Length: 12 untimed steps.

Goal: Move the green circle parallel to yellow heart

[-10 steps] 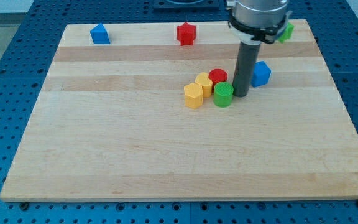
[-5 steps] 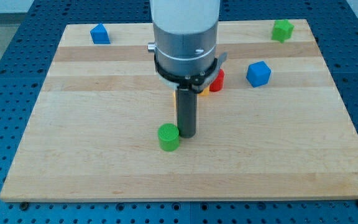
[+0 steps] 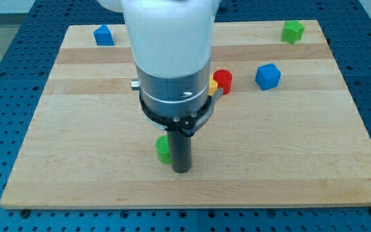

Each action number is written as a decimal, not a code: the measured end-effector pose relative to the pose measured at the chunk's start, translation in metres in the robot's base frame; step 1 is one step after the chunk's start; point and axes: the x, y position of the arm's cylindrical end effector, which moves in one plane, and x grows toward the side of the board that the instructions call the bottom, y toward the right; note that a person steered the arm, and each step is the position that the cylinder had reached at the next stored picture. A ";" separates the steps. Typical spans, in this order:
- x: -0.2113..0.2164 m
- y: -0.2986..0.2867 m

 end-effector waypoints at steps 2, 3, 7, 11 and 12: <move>-0.026 -0.049; -0.050 -0.056; -0.116 -0.061; -0.144 -0.068; -0.152 -0.080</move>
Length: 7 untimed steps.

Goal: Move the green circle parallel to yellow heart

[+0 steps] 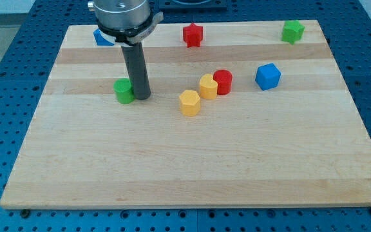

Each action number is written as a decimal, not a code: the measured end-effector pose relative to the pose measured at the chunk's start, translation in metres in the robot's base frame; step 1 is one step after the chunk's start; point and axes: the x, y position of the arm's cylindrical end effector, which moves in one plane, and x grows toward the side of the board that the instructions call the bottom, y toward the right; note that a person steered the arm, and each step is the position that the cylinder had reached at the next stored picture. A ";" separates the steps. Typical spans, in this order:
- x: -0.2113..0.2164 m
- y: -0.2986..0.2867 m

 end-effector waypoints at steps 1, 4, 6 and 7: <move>-0.004 -0.014; -0.004 -0.065; -0.004 -0.066; 0.012 -0.061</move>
